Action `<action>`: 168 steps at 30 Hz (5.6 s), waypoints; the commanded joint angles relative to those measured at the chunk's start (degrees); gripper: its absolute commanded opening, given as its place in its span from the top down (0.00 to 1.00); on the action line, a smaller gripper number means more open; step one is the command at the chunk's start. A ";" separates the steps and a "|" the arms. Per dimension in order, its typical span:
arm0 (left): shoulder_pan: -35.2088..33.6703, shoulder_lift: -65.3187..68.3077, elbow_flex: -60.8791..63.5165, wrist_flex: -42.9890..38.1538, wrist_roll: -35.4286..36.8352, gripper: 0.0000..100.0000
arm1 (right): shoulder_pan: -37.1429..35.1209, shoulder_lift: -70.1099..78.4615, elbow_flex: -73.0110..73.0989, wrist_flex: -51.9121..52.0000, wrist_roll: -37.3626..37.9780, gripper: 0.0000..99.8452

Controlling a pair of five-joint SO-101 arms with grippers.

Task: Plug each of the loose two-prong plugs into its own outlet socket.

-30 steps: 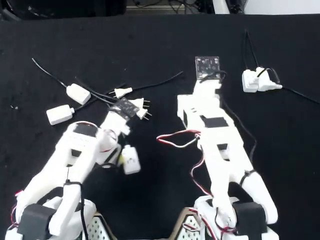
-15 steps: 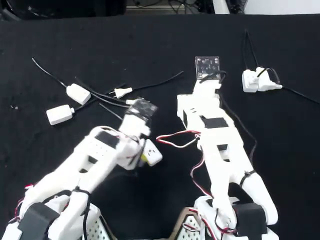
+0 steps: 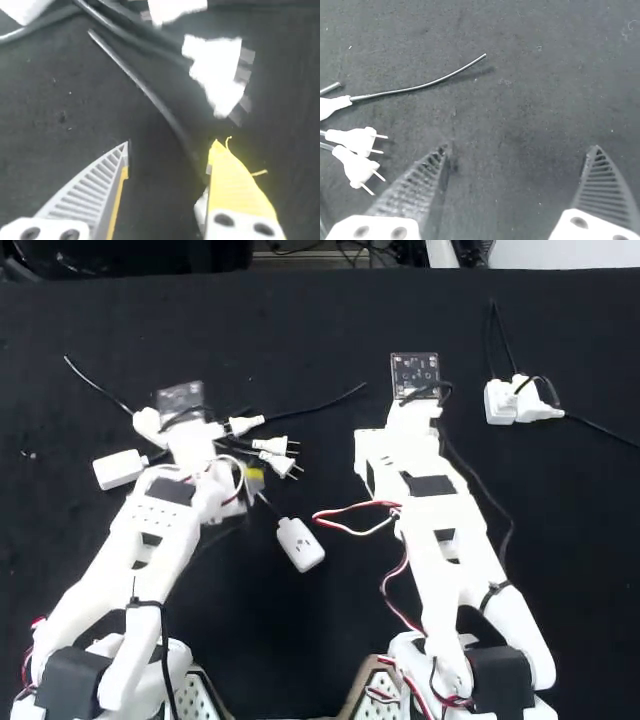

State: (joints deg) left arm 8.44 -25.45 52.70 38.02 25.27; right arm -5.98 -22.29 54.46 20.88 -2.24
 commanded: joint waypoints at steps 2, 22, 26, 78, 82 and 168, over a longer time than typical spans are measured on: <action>-0.31 -0.44 8.40 -18.37 6.51 0.74 | 1.23 -2.42 -0.13 0.26 -0.44 0.62; -0.48 27.69 -15.25 0.18 6.86 0.74 | 1.05 1.89 -0.57 -2.46 -0.35 0.62; -0.48 27.87 -15.60 2.20 6.42 0.75 | 1.05 2.07 -0.57 -2.46 -0.35 0.62; -36.70 28.48 -25.98 16.62 -0.53 0.78 | -35.60 -12.97 12.35 7.12 14.33 0.62; -36.70 28.48 -25.98 16.70 -0.53 0.78 | -32.53 -12.97 14.81 1.32 14.24 0.62; -36.44 28.48 -26.42 16.26 -0.88 0.78 | -48.88 -11.82 7.08 20.66 13.89 0.62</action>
State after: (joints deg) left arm -27.87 3.56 28.26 54.99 24.84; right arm -54.24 -30.37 61.58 41.01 12.00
